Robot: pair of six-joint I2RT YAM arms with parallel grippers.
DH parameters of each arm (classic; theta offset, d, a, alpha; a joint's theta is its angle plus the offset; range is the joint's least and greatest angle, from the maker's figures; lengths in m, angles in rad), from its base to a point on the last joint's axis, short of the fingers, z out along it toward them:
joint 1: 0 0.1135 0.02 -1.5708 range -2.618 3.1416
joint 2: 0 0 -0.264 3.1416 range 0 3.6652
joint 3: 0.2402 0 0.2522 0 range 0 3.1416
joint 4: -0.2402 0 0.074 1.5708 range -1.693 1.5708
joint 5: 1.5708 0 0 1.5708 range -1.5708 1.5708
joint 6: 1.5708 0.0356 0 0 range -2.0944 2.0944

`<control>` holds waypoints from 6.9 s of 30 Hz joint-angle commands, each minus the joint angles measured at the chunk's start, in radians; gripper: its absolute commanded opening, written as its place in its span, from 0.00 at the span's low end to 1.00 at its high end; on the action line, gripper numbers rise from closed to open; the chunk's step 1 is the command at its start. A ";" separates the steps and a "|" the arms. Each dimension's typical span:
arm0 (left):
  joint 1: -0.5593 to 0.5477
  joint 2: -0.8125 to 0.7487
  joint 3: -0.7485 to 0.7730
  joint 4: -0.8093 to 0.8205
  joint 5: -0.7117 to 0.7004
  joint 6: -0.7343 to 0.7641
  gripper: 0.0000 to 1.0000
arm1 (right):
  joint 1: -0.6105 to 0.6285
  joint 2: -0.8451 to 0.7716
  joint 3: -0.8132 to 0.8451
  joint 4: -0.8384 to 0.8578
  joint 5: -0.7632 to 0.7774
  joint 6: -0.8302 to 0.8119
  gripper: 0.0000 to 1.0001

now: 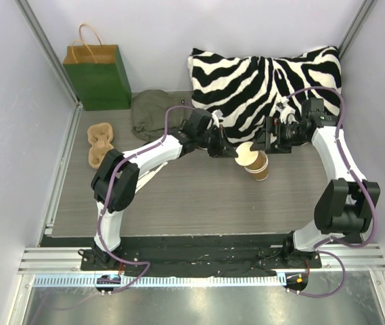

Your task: Pack the takeout coffee

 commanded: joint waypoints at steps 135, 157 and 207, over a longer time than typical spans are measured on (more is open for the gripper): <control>0.401 -0.554 -0.136 -0.671 -0.223 1.236 1.00 | 0.335 0.011 0.276 0.249 0.171 -0.092 1.00; 0.404 -0.109 -0.048 -0.636 -0.271 1.701 0.68 | 0.409 0.060 0.214 0.234 0.285 -0.049 1.00; 0.424 -0.017 -0.001 -0.671 -0.217 1.702 0.32 | 0.407 0.077 0.224 0.223 0.280 -0.049 1.00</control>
